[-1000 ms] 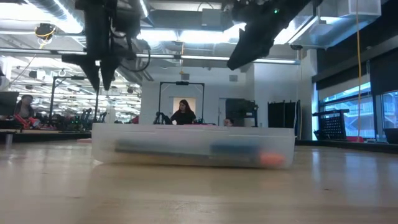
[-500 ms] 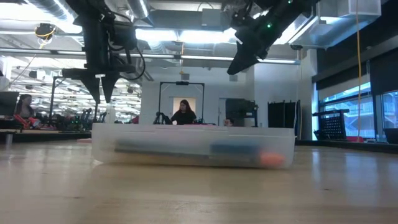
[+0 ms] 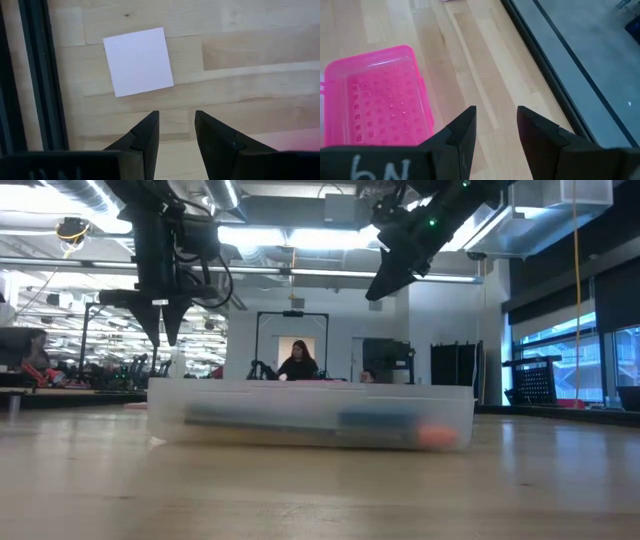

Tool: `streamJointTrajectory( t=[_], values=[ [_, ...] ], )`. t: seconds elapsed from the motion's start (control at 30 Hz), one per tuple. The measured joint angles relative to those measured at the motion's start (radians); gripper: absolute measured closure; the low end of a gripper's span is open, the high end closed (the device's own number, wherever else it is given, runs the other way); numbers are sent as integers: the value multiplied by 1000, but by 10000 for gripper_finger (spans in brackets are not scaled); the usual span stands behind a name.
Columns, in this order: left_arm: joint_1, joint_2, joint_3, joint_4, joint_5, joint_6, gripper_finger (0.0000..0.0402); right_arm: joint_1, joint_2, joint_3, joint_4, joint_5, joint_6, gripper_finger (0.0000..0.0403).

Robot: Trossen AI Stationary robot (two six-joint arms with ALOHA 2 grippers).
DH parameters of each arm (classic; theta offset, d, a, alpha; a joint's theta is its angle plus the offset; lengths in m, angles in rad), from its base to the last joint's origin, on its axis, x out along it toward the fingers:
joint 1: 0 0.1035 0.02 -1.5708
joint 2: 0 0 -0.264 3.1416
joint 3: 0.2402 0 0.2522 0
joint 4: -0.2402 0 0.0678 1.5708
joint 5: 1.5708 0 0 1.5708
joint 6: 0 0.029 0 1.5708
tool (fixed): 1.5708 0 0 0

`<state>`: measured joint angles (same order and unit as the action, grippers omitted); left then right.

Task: Pack school essentials
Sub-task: Put the pink sticky notes into the pink supply box

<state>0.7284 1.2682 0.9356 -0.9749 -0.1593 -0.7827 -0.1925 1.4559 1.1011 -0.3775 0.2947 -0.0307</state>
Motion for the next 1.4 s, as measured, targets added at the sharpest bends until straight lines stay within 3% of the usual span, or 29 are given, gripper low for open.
streamJointTrajectory(
  t=[0.47, 0.6, 0.87, 1.03, 1.4],
  values=[
    [-65, 0, 0, -5, 0, -23, 282, 0, 0, 0, 0, 0, -1, 259],
    [-77, 0, 0, -11, -42, -27, 282, 0, 0, 0, 0, 0, -1, 259],
    [-77, 0, 0, -1, -45, -106, 278, 0, 0, 0, 0, 0, 0, 259],
    [-77, 0, 0, -2, -44, -117, 223, 0, 0, 0, 0, 0, 0, 259],
    [-77, 2, 0, -9, -60, -159, 37, 0, 0, 0, 0, 0, 0, 259]
  ],
)
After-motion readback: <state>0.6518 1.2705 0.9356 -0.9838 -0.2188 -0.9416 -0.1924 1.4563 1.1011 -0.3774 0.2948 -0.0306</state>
